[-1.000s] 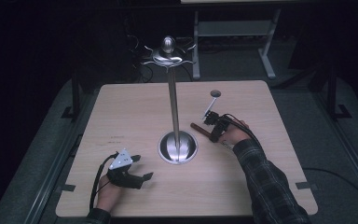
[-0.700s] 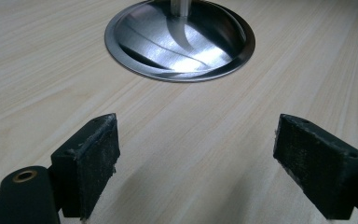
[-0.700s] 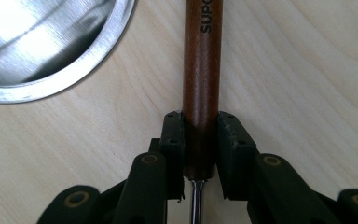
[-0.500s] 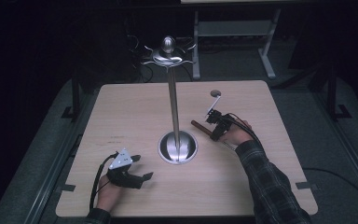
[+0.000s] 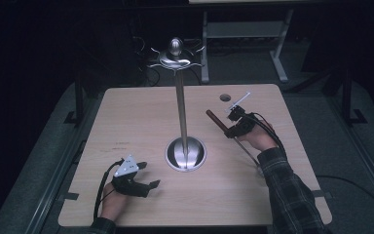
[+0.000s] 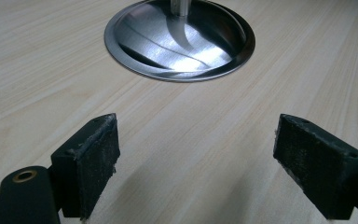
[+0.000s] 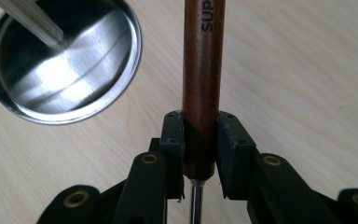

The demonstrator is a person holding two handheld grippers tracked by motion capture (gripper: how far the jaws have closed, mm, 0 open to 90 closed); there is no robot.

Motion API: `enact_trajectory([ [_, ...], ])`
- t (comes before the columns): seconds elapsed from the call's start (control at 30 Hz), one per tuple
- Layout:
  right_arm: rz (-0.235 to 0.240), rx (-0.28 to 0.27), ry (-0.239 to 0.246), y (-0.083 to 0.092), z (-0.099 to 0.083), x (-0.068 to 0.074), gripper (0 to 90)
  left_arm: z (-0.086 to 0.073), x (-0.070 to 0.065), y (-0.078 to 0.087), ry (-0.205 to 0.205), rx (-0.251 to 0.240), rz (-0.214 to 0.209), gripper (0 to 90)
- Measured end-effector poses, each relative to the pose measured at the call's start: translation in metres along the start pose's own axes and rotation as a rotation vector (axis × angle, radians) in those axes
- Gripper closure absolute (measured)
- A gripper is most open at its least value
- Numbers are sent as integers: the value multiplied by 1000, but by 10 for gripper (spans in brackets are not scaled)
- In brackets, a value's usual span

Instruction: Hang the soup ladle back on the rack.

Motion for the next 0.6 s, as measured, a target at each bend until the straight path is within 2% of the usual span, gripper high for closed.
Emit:
enact_trajectory([
  [0.17, 4, -81, -9, 17, -3, 0, 737, 0, 0, 0, 1, 3, 0, 142],
  [0.3, 29, -168, -32, 30, -8, -1, 737, 0, 0, 0, 1, 3, 1, 142],
  [0.37, 33, -190, -46, 34, -12, -2, 737, 0, 0, 0, 2, 4, 1, 142],
  [0.5, 36, -236, -36, 45, -17, -2, 738, 0, 0, 0, 3, 5, 2, 142],
  [0.53, 50, -269, -41, 51, -19, -2, 738, 0, 0, 0, 8, 0, 3, 142],
  [0.6, 59, -280, -42, 53, -20, -3, 738, 0, 0, 0, 11, 3, 2, 142],
])
Point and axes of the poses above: each handheld gripper's, and its own axes: y roughly backward along the jaws, z roughly out of its top, x roughly to its left, the point moved 2 cm from there along -y, roughly forward along the jaws, and after that the axes turned 15 degrees about -y, right-handed, at the moved point
